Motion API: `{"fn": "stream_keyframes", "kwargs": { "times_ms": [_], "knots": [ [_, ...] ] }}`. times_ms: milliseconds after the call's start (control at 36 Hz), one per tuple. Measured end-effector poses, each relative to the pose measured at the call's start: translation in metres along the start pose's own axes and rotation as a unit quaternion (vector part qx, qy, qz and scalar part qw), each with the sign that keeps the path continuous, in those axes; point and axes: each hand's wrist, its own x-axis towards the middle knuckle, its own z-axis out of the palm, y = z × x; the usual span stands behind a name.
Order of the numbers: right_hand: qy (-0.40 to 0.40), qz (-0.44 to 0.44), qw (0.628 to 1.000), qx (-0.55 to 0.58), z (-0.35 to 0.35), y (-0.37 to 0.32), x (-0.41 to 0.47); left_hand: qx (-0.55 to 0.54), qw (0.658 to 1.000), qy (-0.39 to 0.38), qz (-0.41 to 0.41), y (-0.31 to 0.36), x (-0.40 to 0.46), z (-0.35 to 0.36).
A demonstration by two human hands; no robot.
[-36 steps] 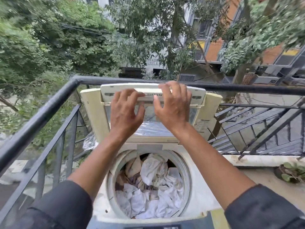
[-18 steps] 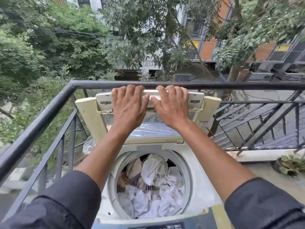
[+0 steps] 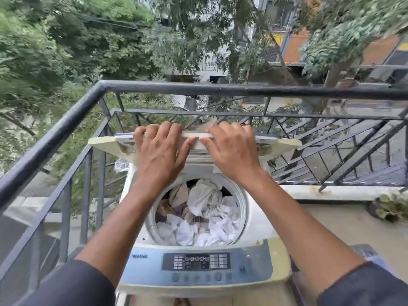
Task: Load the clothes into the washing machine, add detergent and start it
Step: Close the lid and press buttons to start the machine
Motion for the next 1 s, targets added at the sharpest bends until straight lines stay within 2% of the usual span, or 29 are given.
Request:
{"fn": "stream_keyframes", "kwargs": {
  "times_ms": [167, 389, 472, 611, 806, 1000],
  "knots": [
    [-0.027, -0.034, 0.999, 0.016, -0.001, -0.011, -0.062, -0.005, 0.999, -0.038, 0.018, 0.007, -0.063, -0.016],
    [-0.142, -0.049, 0.987, 0.059, 0.004, -0.027, -0.130, -0.038, 0.987, -0.152, 0.045, 0.004, -0.135, -0.013],
    [-0.189, -0.048, 0.978, 0.078, 0.017, -0.029, -0.152, -0.067, 0.978, -0.197, 0.027, 0.001, -0.159, -0.004],
    [-0.250, -0.045, 0.964, 0.074, 0.028, -0.033, -0.181, -0.091, 0.970, -0.227, -0.005, 0.006, -0.187, 0.009],
    [-0.321, -0.004, 0.942, 0.098, 0.042, -0.033, -0.208, -0.088, 0.951, -0.296, -0.025, 0.006, -0.217, 0.032],
    [-0.340, 0.067, 0.934, 0.093, 0.067, -0.055, -0.241, -0.124, 0.951, -0.283, -0.024, 0.000, -0.242, 0.061]
  ]
}}
